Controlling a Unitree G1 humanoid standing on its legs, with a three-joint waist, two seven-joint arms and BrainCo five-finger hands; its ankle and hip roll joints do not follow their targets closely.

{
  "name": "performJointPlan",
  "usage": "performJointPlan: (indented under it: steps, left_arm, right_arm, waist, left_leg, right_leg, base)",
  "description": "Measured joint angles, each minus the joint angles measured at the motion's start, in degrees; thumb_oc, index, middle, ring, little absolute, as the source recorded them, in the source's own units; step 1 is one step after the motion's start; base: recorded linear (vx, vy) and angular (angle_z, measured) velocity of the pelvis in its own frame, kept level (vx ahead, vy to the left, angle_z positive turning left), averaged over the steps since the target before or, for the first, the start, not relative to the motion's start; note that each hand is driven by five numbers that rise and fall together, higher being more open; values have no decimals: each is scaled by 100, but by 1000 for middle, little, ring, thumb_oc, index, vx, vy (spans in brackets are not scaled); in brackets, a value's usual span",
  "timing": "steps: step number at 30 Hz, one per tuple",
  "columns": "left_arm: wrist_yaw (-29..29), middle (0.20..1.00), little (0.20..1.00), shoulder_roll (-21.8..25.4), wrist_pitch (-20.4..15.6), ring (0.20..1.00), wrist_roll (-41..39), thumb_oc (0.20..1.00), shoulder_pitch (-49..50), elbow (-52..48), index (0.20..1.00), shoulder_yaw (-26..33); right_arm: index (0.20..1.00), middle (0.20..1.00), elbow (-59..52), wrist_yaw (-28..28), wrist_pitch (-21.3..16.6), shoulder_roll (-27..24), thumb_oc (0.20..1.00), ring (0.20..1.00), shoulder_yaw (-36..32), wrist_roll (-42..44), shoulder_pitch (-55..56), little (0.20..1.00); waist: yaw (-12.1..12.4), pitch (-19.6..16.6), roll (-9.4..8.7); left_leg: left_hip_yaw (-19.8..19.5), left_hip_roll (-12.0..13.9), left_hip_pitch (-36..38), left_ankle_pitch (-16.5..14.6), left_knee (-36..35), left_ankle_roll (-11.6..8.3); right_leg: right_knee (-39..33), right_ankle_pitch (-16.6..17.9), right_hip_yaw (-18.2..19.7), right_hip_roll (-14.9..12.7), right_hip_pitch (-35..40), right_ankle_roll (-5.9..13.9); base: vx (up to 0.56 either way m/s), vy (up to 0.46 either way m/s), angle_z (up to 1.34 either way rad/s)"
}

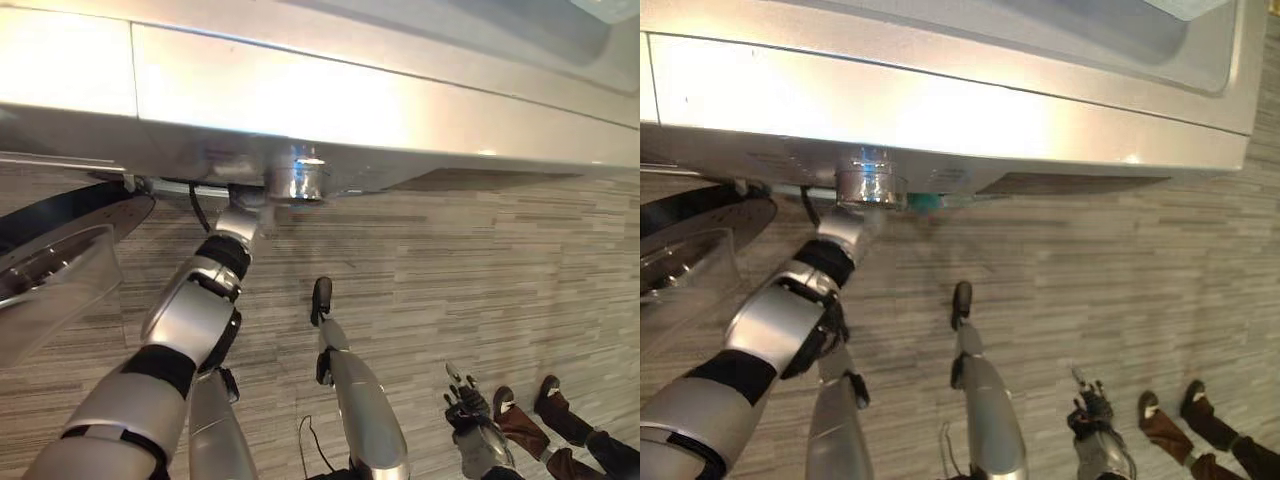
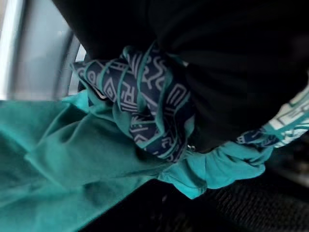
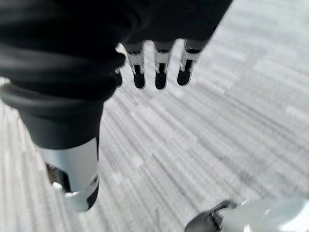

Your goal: Grab the laundry basket,head to the washer,open it,put in the laundry and shut it.

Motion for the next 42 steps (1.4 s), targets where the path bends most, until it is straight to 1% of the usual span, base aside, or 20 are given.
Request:
performJointPlan:
  steps: [2, 5, 8, 12, 13, 14, 16, 18, 19, 21, 23, 24, 26, 27, 30, 33, 36, 38, 41, 42]
  left_arm:
    - [4, 200, 200, 362, -58, 200, -210, 200, -505, 30, 200, -55]
    - [-16, 200, 200, 369, -138, 200, -525, 200, -650, 28, 200, -28]
    - [-72, 200, 200, 365, -211, 200, -1335, 200, -886, 20, 200, 20]
    - [-180, 200, 200, 339, -840, 200, -2769, 200, -1135, -574, 200, 55]
    - [-188, 564, 564, 345, -905, 564, -3131, 564, -1157, -841, 564, 166]
    - [-214, 1000, 1000, 390, -1155, 1000, -3519, 1000, -1153, -1354, 1000, 177]
    - [-367, 1000, 1000, 550, -1294, 1000, -3829, 1000, -1144, -1684, 1000, -31]
    - [-443, 1000, 1000, 584, -1292, 1000, -3833, 1000, -1120, -1681, 1000, -141]
    - [-491, 1000, 1000, 657, -1195, 1000, -3768, 1000, -1140, -1556, 1000, -301]
    - [-672, 1000, 1000, 933, -770, 1000, -3207, 1000, -1420, -689, 1000, -960]
    - [-673, 1000, 1000, 954, -540, 1000, -2604, 1000, -1515, -205, 1000, -1043]
    - [-719, 1000, 1000, 970, -223, 1000, -1509, 1000, -1650, 542, 1000, -1716]
    - [-680, 1000, 1000, 978, 276, 1000, -185, 1000, -1660, 931, 1000, -2239]
    - [-669, 1000, 1000, 975, 476, 1000, 384, 1000, -1655, 928, 1000, -2343]
    - [-514, 1000, 1000, 995, 750, 1000, 1967, 1000, -1674, 912, 1000, -2764]
    - [-314, 1000, 1000, 947, 1021, 1000, 3182, 1000, -1647, 807, 1000, -2986]
    - [-18, 1000, 1000, 1058, 1316, 1000, 4417, 1000, -1414, 374, 1000, -3372]
    - [48, 1000, 1000, 1080, 1362, 1000, 4864, 1000, -1185, 164, 1000, -3359]
    - [92, 1000, 1000, 1070, 1384, 1000, 5073, 1000, -859, -59, 1000, -3190]
    - [83, 1000, 1000, 1091, 1379, 1000, 5094, 1000, -638, -417, 1000, -2881]
  right_arm:
    - [1000, 1000, -415, 12, 10, 36, 1000, 1000, 64, 1, -209, 1000]
    - [1000, 1000, -858, 4, 3, 57, 1000, 1000, 264, 2, -386, 1000]
    - [1000, 1000, -1278, 8, -50, 156, 1000, 1000, 286, -3, -614, 1000]
    - [1000, 1000, -1636, 8, -72, 150, 1000, 1000, 246, -2, -692, 1000]
    - [1000, 1000, -1737, 3, -68, 146, 1000, 1000, 246, -4, -665, 1000]
    - [1000, 1000, -1954, -5, -55, 144, 1000, 1000, 245, -4, -577, 1000]
    - [1000, 1000, -2028, 7, -16, 143, 1000, 1000, 228, -37, -491, 1000]
    - [1000, 1000, -2005, 15, 59, 139, 1000, 1000, 165, -111, -426, 1000]
    - [1000, 1000, -2039, 27, 92, 134, 1000, 1000, 155, -112, -368, 1000]
    - [1000, 1000, -2065, 75, 119, 97, 1000, 1000, 93, -111, -300, 1000]
    - [1000, 1000, -2006, 148, 190, 7, 1000, 1000, 96, -111, -311, 1000]
    - [1000, 1000, -1892, 225, 201, -69, 1000, 1000, 109, -111, -310, 1000]
    - [1000, 1000, -1780, 296, 235, -225, 1000, 1000, 287, -113, -300, 1000]
    - [1000, 1000, -1755, 314, 237, -266, 1000, 1000, 281, -114, -275, 1000]
    - [1000, 1000, -1748, 413, 213, -354, 1000, 1000, 449, -120, -248, 1000]
    - [1000, 1000, -1770, 488, 193, -344, 1000, 1000, 674, -146, -249, 1000]
    - [1000, 1000, -1783, 559, 151, -328, 1000, 1000, 943, -326, -227, 1000]
    - [1000, 1000, -1744, 596, 146, -319, 1000, 1000, 933, -351, -214, 1000]
    - [1000, 1000, -1740, 642, 28, -303, 1000, 1000, 887, -376, -159, 1000]
    - [1000, 1000, -1711, 643, 27, -263, 1000, 1000, 792, -385, -104, 1000]
  waist:
    - [-11, -3, 9]
    - [-12, -2, 14]
    - [19, -8, 29]
    - [-1, -12, 50]
    - [-6, -9, 54]
    - [-20, -6, 58]
    - [-16, 7, 79]
    - [1, -1, 112]
    - [12, -2, 149]
    - [26, -6, 238]
    - [25, 7, 353]
    - [27, 22, 394]
    - [46, 25, 407]
    - [67, 27, 411]
    - [144, 27, 412]
    - [165, 27, 412]
    - [190, 29, 414]
    - [217, 27, 416]
    - [214, 17, 427]
    - [234, 26, 441]
  left_leg:
    - [5, 4, -300, 65, 6, 13]
    - [-6, 5, -462, 98, 4, 20]
    - [-14, 1, -619, 118, -3, 20]
    - [-46, 0, -956, 178, -7, 33]
    - [-27, 0, -1014, 189, -12, 37]
    - [-29, -1, -1119, 208, -21, 44]
    - [-60, -2, -1191, 214, -29, 41]
    - [-66, -4, -1191, 228, -23, 25]
    - [-77, -3, -1191, 233, -27, 21]
    - [-76, -6, -1193, 239, 4, 19]
    - [-98, -2, -1192, 239, -21, 18]
    - [-90, -2, -1198, 276, -1, 20]
    - [-94, 8, -1200, 297, 1, 32]
    - [-91, 10, -1200, 312, 1, 47]
    - [-101, 7, -1198, 314, -1, 48]
    - [-126, -17, -1181, 327, 4, 64]
    - [-127, -55, -990, 328, -4, 65]
    - [-117, -79, -812, 327, -22, 66]
    - [-125, -72, -703, 324, -30, 66]
    - [-115, -76, -649, 325, -31, 67]
  right_leg:
    - [0, 71, 19, 3, -308, -21]
    - [0, 90, 16, 5, -474, -32]
    - [0, 103, 16, 3, -631, -38]
    - [1, 150, 16, 4, -961, -37]
    - [1, 162, 17, 3, -1019, -35]
    - [1, 177, 19, 3, -1125, -40]
    - [1, 184, 23, 2, -1197, -38]
    - [2, 186, 9, 2, -1195, -40]
    - [3, 182, 8, 5, -1192, -37]
    - [3, 185, 3, -3, -1179, -40]
    - [1, 180, 4, 6, -1183, -34]
    - [1, 188, 7, 5, -1186, -42]
    - [2, 197, 0, 21, -1186, -54]
    - [2, 197, 1, 21, -1185, -55]
    - [2, 204, -11, 20, -1172, -57]
    - [3, 213, -50, -1, -1107, -54]
    - [3, 210, -84, -38, -904, -50]
    - [2, 183, -81, -59, -733, -14]
    - [2, 154, -91, -45, -605, 22]
    - [2, 163, -77, -49, -562, 13]
  base:
    - [19, -38, -4]
    - [12, -3, 1]
    - [46, -13, 1]
    - [45, -12, 0]
    - [51, -5, -1]
    - [119, -9, -1]
    - [66, -6, -1]
    - [0, 0, 0]
    - [0, 0, 0]
    - [32, 4, 1]
    - [-111, 17, -1]
    - [-107, 8, -2]
    - [0, 0, 0]
    - [0, 0, 0]
    - [-4, -9, 1]
    - [-22, -9, 7]
    - [-19, 21, 6]
    - [0, 0, 0]
    - [-5, 10, 0]
    - [0, 0, 0]
